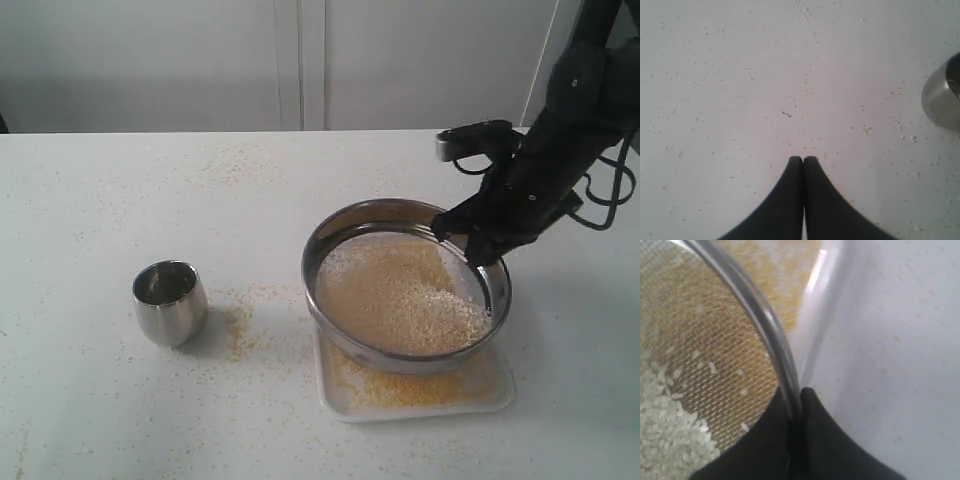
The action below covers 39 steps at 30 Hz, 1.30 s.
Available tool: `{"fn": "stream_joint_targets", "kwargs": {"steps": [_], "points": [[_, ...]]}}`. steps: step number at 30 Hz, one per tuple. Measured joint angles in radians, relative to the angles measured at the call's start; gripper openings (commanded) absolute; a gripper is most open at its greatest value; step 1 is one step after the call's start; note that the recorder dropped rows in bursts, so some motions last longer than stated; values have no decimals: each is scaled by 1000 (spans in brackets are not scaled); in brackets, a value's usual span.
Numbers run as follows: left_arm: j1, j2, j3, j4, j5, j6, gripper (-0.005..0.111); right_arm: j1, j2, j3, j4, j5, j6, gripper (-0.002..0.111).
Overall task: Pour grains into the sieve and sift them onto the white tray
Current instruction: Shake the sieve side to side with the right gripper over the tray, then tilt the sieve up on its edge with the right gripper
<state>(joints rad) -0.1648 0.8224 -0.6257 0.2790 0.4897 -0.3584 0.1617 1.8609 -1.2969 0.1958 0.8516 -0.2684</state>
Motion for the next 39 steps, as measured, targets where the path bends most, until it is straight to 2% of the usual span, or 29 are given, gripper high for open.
{"fn": "stream_joint_targets", "kwargs": {"steps": [2, 3, 5, 8, 9, 10, 14, 16, 19, 22, 27, 29, 30, 31, 33, 36, 39], "points": [[0, 0, 0, 0, 0, 0, 0, -25, 0, 1, -31, -38, 177, 0], [0, 0, 0, 0, 0, 0, 0, -36, 0, 1, -33, -57, 206, 0], [0, 0, 0, 0, 0, 0, 0, -44, 0, 1, 9, -68, 137, 0], [0, 0, 0, 0, 0, 0, 0, -31, 0, -1, 89, 30, -107, 0], [0, 0, 0, 0, 0, 0, 0, -23, 0, 2, 91, 66, -129, 0], [0, 0, 0, 0, 0, 0, 0, -23, 0, 4, 80, 81, -112, 0], [0, 0, 0, 0, 0, 0, 0, -74, 2, 4, -3, 15, 171, 0], [0, 0, 0, 0, 0, 0, 0, -93, 10, 2, 38, -2, 149, 0], [0, 0, 0, 0, 0, 0, 0, -82, 19, 2, 159, 81, -12, 0], [0, 0, 0, 0, 0, 0, 0, -64, 23, 2, 186, 129, -90, 0], [0, 0, 0, 0, 0, 0, 0, -82, 24, 2, 87, -7, 101, 0], [0, 0, 0, 0, 0, 0, 0, -48, 24, 2, 147, 29, -55, 0], [0, 0, 0, 0, 0, 0, 0, -18, 24, 2, 156, 105, -203, 0], [0, 0, 0, 0, 0, 0, 0, -11, 24, 2, 143, 132, -207, 0], [0, 0, 0, 0, 0, 0, 0, -28, 26, 4, 5, 10, 96, 0], [0, 0, 0, 0, 0, 0, 0, -23, 20, 17, -16, -150, 129, 0], [0, 0, 0, 0, 0, 0, 0, 11, -36, 128, 0, -299, 125, 0]]}}
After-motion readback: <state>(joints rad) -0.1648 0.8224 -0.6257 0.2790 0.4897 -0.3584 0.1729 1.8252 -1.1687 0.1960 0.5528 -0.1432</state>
